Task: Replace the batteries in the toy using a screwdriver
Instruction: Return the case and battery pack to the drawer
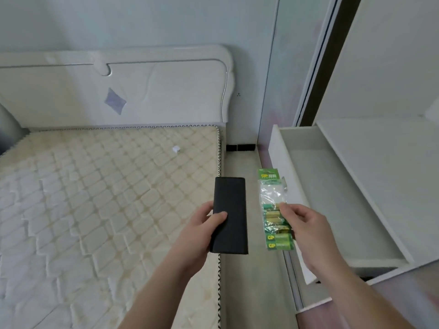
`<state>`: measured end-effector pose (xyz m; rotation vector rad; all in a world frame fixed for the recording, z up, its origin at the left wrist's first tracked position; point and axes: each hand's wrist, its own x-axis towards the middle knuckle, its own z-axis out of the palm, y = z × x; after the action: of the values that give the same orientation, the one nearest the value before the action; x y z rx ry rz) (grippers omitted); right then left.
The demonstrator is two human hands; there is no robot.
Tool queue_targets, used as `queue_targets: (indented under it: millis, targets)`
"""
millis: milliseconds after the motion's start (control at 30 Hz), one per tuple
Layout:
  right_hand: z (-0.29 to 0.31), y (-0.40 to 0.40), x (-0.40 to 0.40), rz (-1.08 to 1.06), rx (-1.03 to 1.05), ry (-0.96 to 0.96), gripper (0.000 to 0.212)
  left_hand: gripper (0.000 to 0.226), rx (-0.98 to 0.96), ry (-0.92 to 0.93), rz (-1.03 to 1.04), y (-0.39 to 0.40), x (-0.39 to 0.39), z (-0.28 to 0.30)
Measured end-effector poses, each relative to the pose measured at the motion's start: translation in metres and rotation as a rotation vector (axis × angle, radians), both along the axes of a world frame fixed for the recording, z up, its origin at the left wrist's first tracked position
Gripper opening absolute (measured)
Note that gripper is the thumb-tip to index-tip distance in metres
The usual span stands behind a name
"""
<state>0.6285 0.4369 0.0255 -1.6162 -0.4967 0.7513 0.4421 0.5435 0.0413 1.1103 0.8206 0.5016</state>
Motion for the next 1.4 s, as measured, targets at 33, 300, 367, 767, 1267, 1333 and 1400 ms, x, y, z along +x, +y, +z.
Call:
queue_targets:
  millis: [33,300,367,767,1267,1333,1400]
  targets:
    - [0.0,0.005,0.009,-0.028,0.002,-0.004,0.013,0.023,-0.003,0.0,-0.031,0.01,0.014,0.0]
    - [-0.008,0.05,0.107,-0.249,0.032,-0.021,0.016,0.024,-0.018,0.022,-0.203,0.074,0.14,-0.007]
    - [-0.008,0.059,0.134,-0.302,0.047,-0.012,0.015,0.024,-0.023,0.03,-0.239,0.088,0.174,-0.006]
    - [-0.028,0.095,0.236,-0.494,0.031,0.047,0.017,0.021,-0.04,0.117,-0.46,0.152,0.321,-0.024]
    - [-0.09,0.12,0.262,-1.123,-0.109,0.352,0.02,0.022,0.044,0.323,-1.204,0.228,0.493,-0.073]
    - [-0.091,0.119,0.26,-1.155,-0.107,0.374,0.019,0.022,0.039,0.349,-1.264,0.227,0.506,-0.082]
    - [-0.091,0.118,0.258,-1.175,-0.104,0.394,0.02,0.022,0.025,0.37,-1.311,0.224,0.516,-0.09]
